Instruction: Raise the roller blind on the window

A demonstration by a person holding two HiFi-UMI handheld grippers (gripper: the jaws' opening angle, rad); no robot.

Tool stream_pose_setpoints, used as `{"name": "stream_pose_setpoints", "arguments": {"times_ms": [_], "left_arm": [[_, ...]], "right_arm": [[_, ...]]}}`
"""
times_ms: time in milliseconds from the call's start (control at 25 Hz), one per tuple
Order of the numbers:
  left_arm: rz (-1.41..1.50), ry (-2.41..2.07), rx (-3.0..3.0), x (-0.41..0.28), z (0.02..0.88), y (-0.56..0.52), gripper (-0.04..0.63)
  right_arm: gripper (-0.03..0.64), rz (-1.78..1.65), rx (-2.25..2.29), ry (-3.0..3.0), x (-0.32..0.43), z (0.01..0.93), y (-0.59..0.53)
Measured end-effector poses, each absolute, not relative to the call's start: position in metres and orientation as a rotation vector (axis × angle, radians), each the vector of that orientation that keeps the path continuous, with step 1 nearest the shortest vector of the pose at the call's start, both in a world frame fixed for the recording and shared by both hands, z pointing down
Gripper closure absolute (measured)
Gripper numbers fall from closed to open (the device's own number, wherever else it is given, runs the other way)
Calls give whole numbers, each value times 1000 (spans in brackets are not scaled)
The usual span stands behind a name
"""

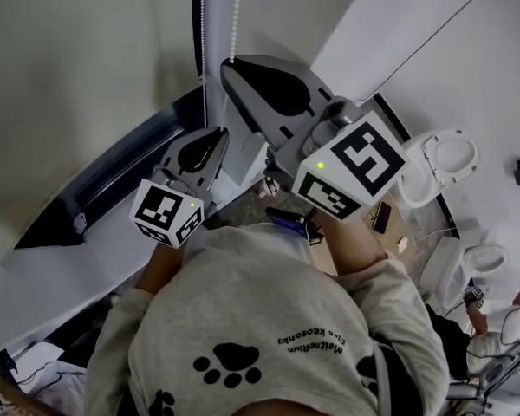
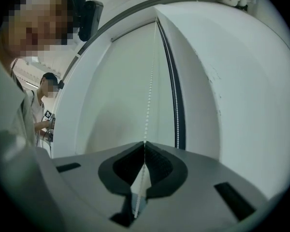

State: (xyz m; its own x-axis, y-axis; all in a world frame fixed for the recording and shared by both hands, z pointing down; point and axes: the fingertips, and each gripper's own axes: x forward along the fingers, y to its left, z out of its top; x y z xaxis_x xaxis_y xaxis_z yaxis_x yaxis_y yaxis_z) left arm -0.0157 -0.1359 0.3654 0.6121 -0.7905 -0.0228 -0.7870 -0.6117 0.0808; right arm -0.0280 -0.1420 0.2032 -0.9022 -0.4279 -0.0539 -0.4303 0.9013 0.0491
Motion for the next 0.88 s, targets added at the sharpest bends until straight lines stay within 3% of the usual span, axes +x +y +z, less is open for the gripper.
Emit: {"name": "stream_pose_setpoints", "arguments": {"times_ms": [880], "left_arm": [[-17,-1205,2692,-8,428,-133,586]], "right_arm": [[606,-25,-792,3069,-26,265,-144]]}}
